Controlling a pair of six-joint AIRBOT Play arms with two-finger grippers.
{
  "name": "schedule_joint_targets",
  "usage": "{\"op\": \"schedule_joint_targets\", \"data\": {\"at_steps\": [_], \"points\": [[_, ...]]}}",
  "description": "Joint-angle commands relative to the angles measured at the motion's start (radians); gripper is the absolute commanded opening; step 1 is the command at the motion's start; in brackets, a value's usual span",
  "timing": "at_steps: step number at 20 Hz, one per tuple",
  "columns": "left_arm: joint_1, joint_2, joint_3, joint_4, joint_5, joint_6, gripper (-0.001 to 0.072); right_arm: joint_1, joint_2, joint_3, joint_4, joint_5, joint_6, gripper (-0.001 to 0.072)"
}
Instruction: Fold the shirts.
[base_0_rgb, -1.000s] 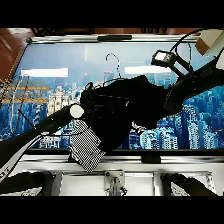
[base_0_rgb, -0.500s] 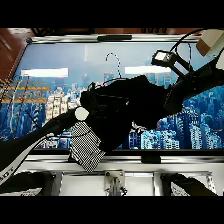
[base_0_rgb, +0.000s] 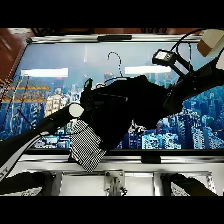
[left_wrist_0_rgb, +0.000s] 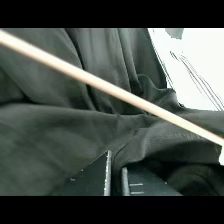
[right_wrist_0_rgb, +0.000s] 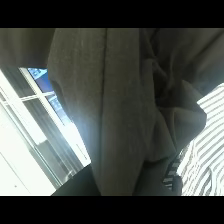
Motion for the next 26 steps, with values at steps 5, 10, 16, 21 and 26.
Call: {"op": "schedule_joint_targets", "data": {"at_steps": [5,10,16,21,26], "points": [[0.287,0.145,0.001,0.177,-0.324,0.087,0.0096,-0.001,0.013,0.0,0.014,0.017,0.063,0.0054],[0.394,0.142,0.001,0.176,-0.41,0.15,0.0095,-0.001,0.035,0.0,0.085,0.011,0.063,0.0053],[0.457,0.142,0.001,0.177,-0.43,0.156,0.0095,-0.001,0.037,0.0,0.087,0.007,0.06,0.0053],[0.487,0.137,0.001,0.181,-0.429,0.188,0.0095,0.0,0.037,0.0,0.108,0.01,0.059,0.0052],[0.54,0.156,0.003,0.157,-0.437,0.212,0.0095,0.0,0.037,0.0,0.076,0.014,0.059,0.0052]]}}
